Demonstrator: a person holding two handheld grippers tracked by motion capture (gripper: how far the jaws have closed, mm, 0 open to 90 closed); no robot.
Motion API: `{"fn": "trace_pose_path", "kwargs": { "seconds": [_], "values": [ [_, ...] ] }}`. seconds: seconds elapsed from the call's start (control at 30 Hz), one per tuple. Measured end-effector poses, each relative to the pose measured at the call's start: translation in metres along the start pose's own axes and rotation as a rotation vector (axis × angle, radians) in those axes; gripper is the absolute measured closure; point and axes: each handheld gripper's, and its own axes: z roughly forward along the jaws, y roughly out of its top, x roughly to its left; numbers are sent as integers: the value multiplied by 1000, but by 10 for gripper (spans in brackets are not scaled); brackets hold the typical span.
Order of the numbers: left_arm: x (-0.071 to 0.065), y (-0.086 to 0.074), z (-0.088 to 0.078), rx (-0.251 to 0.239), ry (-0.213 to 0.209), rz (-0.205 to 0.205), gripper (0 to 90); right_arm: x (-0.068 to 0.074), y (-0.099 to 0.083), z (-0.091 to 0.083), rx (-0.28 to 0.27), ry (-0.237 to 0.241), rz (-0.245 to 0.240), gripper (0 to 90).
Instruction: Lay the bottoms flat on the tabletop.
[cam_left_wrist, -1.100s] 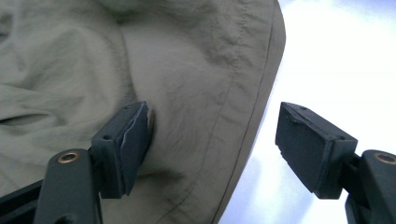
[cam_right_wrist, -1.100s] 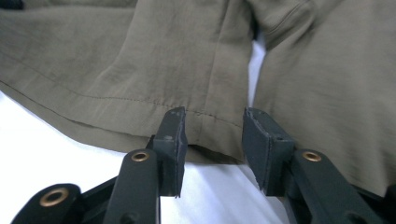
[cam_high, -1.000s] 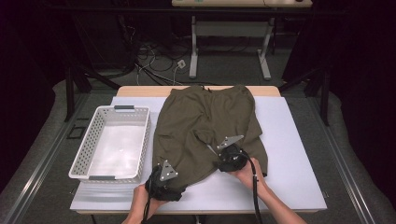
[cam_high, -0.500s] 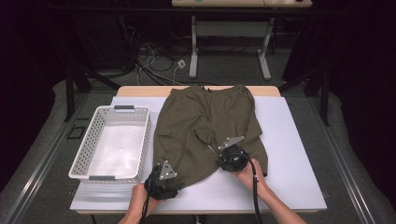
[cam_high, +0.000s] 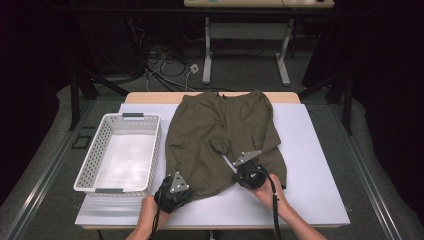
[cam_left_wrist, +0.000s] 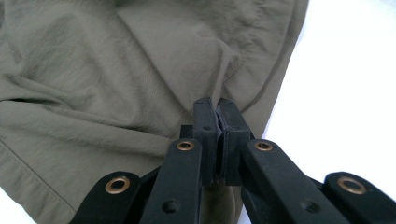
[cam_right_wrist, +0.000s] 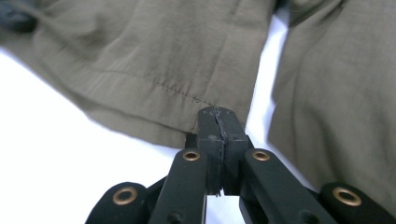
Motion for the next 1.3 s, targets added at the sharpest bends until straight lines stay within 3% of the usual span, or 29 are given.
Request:
{"fn": "trace_pose_path", "kwargs": {
  "seconds": [0.13, 0.17, 0.23, 0.33, 0.47, 0.57, 0.67, 0.8, 0.9, 0.97, 1.3],
  "values": [
    [3, 1, -3, 7, -13, 1, 862, 5, -7, -7, 14, 9, -18, 896],
    [4, 1, -3, 2, -18, 1, 837, 3, -7, -7, 18, 3, -16, 853],
    [4, 3, -4, 0, -24, 0, 704, 0, -7, -7, 4, 13, 2, 729],
    [1, 6, -5, -1, -28, 11, 487, -4, -4, -9, -45, -7, 7, 634],
    [-4, 7, 0, 10, -49, 37, 385, -6, 2, -3, -44, -7, 20, 583],
    [-6, 6, 4, 25, -53, 52, 397, -6, 5, 7, -11, 6, 31, 579],
    [-7, 6, 5, 22, -63, 65, 475, -7, 5, 12, 13, 9, 32, 635],
    [-6, 5, 5, 8, -73, 75, 648, -6, 4, 13, 2, 41, 47, 750],
    [-5, 3, 5, -3, -79, 59, 756, -6, 2, 14, -14, 68, 59, 857],
    [-4, 3, 4, -3, -79, 53, 824, -3, 2, 12, -7, 61, 66, 886],
    [2, 1, -7, 9, -90, 42, 875, 14, -9, -14, 5, 81, 23, 891]
  ]
}}
